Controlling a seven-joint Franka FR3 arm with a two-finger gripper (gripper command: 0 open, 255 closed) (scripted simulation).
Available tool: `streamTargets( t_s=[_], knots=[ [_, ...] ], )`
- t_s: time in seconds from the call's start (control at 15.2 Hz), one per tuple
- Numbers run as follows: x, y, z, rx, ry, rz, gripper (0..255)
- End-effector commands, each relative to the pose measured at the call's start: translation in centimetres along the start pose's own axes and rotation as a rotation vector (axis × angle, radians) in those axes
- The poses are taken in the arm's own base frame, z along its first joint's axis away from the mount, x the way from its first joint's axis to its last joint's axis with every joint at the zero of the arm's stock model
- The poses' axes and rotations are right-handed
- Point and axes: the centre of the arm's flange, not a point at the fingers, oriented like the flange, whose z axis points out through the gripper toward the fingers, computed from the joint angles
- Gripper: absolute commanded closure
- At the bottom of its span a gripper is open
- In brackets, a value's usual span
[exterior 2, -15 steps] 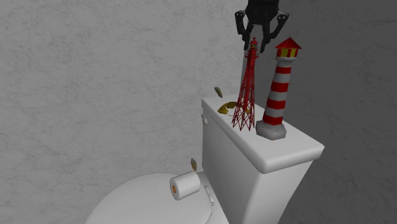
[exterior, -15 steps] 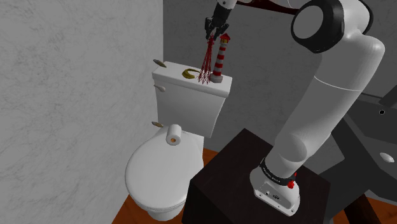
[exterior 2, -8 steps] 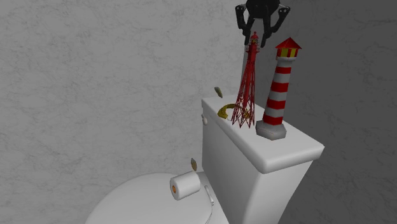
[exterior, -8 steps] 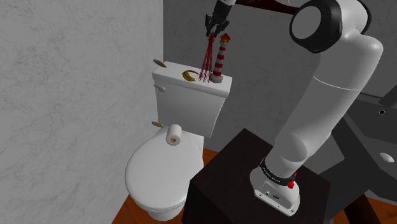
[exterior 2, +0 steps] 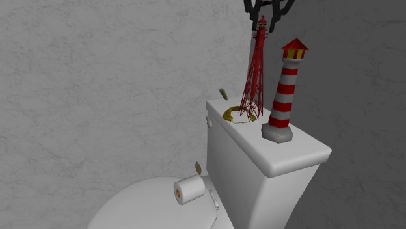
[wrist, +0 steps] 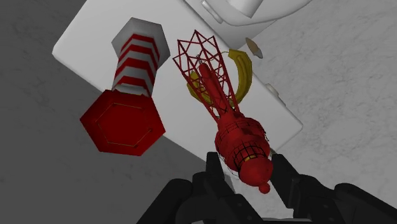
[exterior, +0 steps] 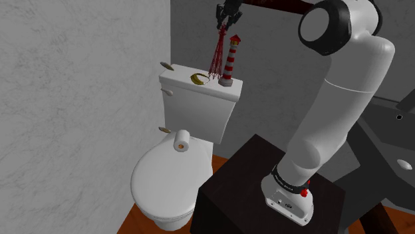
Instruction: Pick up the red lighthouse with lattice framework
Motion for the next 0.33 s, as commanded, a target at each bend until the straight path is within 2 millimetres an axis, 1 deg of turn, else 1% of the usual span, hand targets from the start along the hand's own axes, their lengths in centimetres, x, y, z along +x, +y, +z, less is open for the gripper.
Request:
streamTargets(
  t_s=[0.0, 0.13, 0.26],
  knots=[
    [0.2, -0.1, -1.1, 0.000, 0.000, 0.000, 255],
    [0.4, -0.3, -2.1, 0.000, 0.000, 0.000, 255],
    [0.5, -0.3, -2.2, 0.000, 0.000, 0.000, 255]
  ],
)
